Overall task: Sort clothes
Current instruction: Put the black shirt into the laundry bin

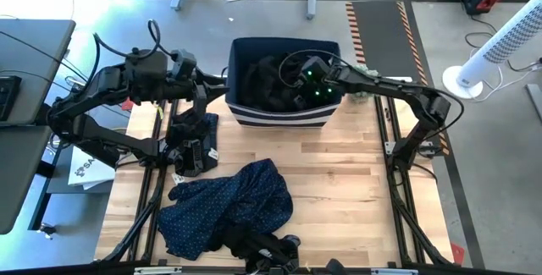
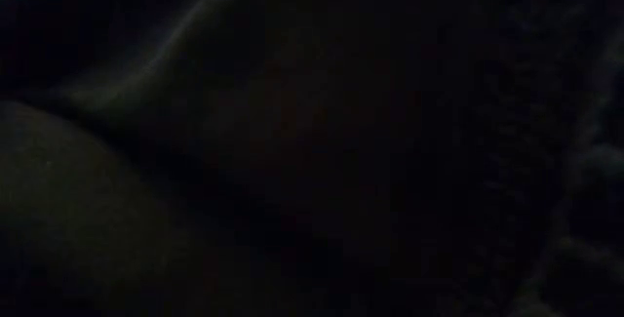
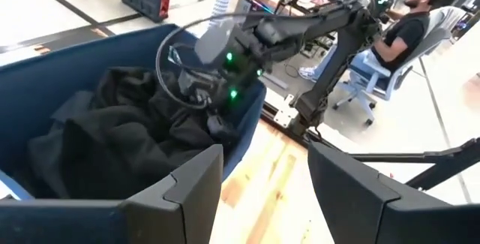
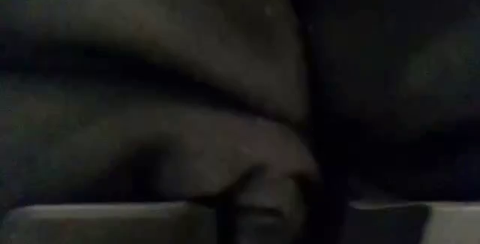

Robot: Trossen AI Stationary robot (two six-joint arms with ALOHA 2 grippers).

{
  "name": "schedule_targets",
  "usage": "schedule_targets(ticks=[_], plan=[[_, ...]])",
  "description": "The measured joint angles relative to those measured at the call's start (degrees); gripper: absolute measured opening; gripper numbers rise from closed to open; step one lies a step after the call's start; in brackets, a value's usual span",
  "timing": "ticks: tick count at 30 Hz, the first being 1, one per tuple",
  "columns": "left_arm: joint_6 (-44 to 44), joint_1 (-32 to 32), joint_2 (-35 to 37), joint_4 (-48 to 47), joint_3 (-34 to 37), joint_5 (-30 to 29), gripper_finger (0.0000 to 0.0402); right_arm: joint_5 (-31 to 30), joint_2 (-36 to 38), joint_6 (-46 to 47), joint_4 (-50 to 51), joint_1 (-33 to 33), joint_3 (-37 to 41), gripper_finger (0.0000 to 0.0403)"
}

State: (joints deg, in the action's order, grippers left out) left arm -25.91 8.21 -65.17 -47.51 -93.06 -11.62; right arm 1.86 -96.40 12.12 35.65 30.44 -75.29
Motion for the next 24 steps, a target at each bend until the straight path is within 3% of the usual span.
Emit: schedule_targets(ticks=[6, 9, 13, 18, 21, 24], plan=[[0.00, 0.00, 0.31, -1.04, 0.00, -0.28, 0.0193, -2.28, 0.09, -1.78, 11.22, 0.22, -15.56, 0.0178], [-0.36, 0.00, 0.48, -1.19, 0.00, -0.45, 0.0193, -2.33, 0.07, -0.56, 21.47, 0.39, -23.96, 0.0190], [-0.55, 0.02, 0.50, -1.60, 0.00, -0.50, 0.0193, -2.34, 0.15, 3.80, 26.89, 0.38, -32.18, 0.0192], [-1.05, 0.02, 0.48, -3.41, 0.00, -0.93, 0.0193, -1.48, 0.12, 5.53, 13.68, 0.27, -34.73, 0.0193], [-1.44, 0.02, 0.48, -4.29, 0.00, -0.94, 0.0193, 4.57, -1.29, 5.86, 1.73, 0.56, -32.93, 0.0193], [-1.55, 0.01, 0.48, -4.48, 0.00, -0.94, 0.0193, 10.28, -4.51, 7.86, -2.88, 0.81, -30.39, 0.0193]])
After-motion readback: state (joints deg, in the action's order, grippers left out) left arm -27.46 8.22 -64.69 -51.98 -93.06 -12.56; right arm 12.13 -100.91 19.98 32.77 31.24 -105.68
